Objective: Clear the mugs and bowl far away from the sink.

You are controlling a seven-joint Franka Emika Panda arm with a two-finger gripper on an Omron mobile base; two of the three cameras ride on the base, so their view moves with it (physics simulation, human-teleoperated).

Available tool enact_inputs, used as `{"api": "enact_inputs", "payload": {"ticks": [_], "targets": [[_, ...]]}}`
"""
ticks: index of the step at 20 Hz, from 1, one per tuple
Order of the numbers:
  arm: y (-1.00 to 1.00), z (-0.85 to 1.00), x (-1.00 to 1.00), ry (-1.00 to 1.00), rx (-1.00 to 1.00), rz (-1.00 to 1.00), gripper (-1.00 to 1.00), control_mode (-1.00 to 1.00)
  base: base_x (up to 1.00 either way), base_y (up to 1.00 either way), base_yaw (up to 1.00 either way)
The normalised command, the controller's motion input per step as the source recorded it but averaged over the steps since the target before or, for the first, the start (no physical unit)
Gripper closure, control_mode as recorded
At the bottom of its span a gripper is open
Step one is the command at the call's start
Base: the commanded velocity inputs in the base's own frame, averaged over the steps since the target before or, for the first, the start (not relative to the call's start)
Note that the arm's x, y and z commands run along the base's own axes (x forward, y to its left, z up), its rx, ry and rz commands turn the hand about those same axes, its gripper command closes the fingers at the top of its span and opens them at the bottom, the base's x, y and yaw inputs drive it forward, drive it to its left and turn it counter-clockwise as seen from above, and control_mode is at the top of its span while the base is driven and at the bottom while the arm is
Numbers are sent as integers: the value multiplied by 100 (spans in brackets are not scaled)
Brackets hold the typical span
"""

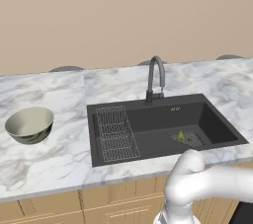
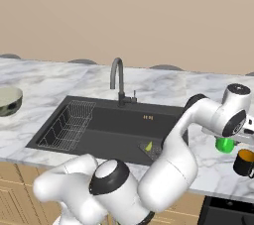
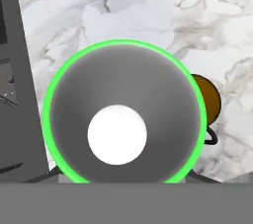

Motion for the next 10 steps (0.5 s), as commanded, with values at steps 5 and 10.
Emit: {"api": "enact_inputs", "payload": {"ticks": [5, 10], "targets": [[63, 52, -58, -22, -14, 2, 100, -100, 0, 0, 0], [70, 61, -57, -16, -22, 0, 100, -100, 0, 0, 0]]}}
